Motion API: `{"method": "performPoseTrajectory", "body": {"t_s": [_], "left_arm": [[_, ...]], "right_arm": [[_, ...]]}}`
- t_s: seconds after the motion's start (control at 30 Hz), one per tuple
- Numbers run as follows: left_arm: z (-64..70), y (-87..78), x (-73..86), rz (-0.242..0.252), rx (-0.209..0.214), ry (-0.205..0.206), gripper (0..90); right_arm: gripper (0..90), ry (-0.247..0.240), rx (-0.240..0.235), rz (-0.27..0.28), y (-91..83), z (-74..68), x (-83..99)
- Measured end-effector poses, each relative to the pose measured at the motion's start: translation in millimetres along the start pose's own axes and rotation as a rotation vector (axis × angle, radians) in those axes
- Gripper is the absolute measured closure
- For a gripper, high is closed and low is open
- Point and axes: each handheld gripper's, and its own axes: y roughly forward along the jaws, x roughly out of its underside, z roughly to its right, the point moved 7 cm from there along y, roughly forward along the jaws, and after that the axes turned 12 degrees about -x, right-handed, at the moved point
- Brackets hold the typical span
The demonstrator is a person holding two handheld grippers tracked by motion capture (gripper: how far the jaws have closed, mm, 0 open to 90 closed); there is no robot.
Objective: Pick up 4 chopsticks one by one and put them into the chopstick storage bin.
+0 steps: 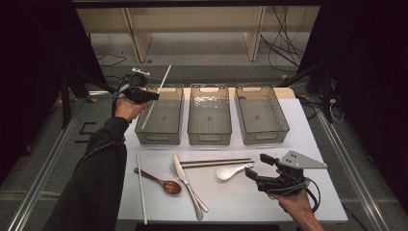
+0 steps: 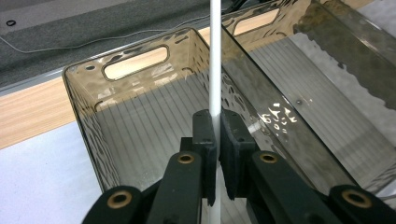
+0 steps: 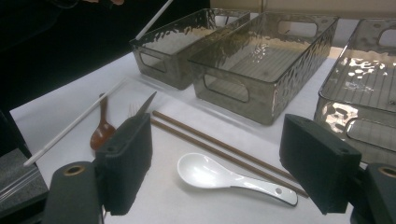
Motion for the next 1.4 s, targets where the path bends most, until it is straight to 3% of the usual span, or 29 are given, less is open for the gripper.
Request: {"method": "performPoseTrajectory", "body": {"t_s": [0.07, 0.17, 0.27, 0.37, 0.73, 0.77, 0.8, 0.83, 0.93, 1.03, 1.07, 1.13, 1.4], "left_arm": [[-1.0, 3.0, 2.8, -0.004, -0.008, 0.010, 84.7], [-2.1, 7.4, 9.1, -0.008, -0.006, -0.010, 84.6], [-2.1, 14.3, 17.2, -0.021, -0.032, 0.011, 84.6], [-2.9, 20.4, 24.2, -0.034, -0.026, -0.014, 84.5], [0.4, 30.6, 37.6, -0.073, -0.043, -0.035, 82.6], [0.9, 31.3, 39.2, -0.080, -0.038, -0.037, 74.1], [0.5, 31.1, 40.6, -0.088, -0.042, -0.040, 74.1], [0.0, 30.1, 41.3, -0.093, -0.045, -0.057, 62.5], [-1.4, 19.8, 42.4, -0.089, -0.005, -0.130, 50.4], [-1.3, 6.0, 48.4, -0.120, 0.009, -0.131, 43.0], [-1.7, 0.5, 50.5, -0.127, 0.009, -0.135, 36.7], [-1.5, -12.8, 54.0, -0.126, 0.012, -0.157, 34.2], [15.8, -62.7, 85.2, -0.132, -0.011, -0.109, 24.9]], "right_arm": [[26.4, 0.000, -0.001, 0.000, -0.1, -0.2, 0.0], [26.4, 0.001, -0.001, 0.000, -0.3, -0.3, 0.0], [26.4, -0.001, -0.002, -0.001, 0.0, -0.4, 0.1], [26.4, -0.004, -0.002, -0.001, 0.5, -0.7, -0.2], [26.4, -0.006, -0.001, 0.000, 0.1, -0.8, -0.3], [26.4, -0.005, -0.001, 0.002, -0.1, -1.1, -0.5], [26.4, -0.005, -0.001, 0.002, -0.1, -1.1, -0.5], [26.4, -0.006, 0.001, 0.000, -0.2, -1.2, -0.3], [26.5, -0.005, 0.002, 0.002, -0.5, -0.8, -0.4], [26.4, 0.000, 0.002, 0.000, -0.7, -0.7, -0.2], [26.4, 0.000, 0.002, 0.001, -0.8, -0.7, -0.4], [26.4, -0.003, 0.002, 0.002, -0.7, -0.6, -0.5], [26.4, -0.001, 0.004, -0.002, -0.7, -0.4, -0.3]]}}
